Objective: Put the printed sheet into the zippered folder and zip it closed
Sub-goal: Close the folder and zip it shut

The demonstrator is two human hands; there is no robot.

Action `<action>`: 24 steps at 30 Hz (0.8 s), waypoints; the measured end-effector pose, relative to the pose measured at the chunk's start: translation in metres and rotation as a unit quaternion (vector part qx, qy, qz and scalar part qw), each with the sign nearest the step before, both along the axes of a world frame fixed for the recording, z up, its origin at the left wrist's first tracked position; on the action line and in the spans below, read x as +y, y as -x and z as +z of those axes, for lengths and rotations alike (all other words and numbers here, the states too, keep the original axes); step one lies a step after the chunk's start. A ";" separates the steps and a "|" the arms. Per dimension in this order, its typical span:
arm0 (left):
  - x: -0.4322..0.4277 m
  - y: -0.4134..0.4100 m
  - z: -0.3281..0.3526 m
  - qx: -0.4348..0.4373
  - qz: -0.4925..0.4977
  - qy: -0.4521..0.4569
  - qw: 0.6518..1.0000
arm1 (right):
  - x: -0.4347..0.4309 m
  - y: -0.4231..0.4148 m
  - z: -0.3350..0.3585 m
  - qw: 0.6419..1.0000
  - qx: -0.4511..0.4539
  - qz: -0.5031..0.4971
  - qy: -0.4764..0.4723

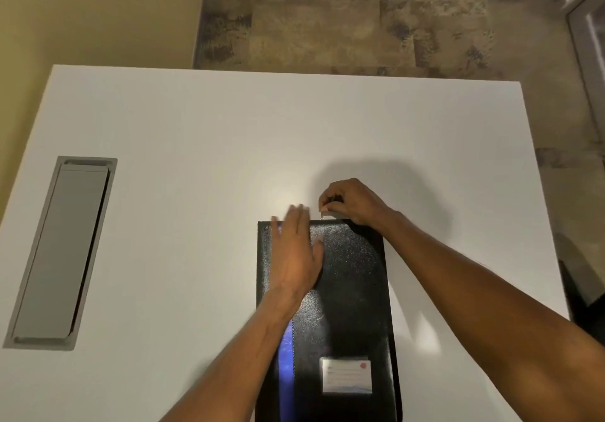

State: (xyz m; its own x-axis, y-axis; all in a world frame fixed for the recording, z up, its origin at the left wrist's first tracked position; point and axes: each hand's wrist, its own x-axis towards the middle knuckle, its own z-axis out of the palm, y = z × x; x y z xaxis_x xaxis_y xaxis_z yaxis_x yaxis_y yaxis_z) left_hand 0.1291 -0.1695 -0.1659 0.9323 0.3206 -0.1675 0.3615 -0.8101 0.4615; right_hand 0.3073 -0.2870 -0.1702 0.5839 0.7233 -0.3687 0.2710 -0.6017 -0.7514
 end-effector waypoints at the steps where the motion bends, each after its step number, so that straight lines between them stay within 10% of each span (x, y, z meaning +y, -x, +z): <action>1: 0.008 0.004 -0.001 0.006 0.038 -0.026 0.999 | 0.004 0.001 0.000 1.000 -0.001 0.000 0.001; 7: 0.029 0.026 -0.008 0.030 0.248 0.104 0.963 | 0.027 0.008 0.002 1.000 0.004 0.024 0.001; 24: 0.051 0.026 -0.013 -0.043 0.212 0.252 0.943 | 0.097 0.020 0.004 0.998 0.023 0.050 -0.004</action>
State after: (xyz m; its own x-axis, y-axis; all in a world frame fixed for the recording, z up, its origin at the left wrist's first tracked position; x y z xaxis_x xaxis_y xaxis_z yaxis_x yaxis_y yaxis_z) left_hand 0.1033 -0.1186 -0.1786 0.7552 0.5675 -0.3280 0.5475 -0.2710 0.7917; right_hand 0.2875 -0.1898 -0.1667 0.4913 0.7805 -0.3866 0.2948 -0.5667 -0.7694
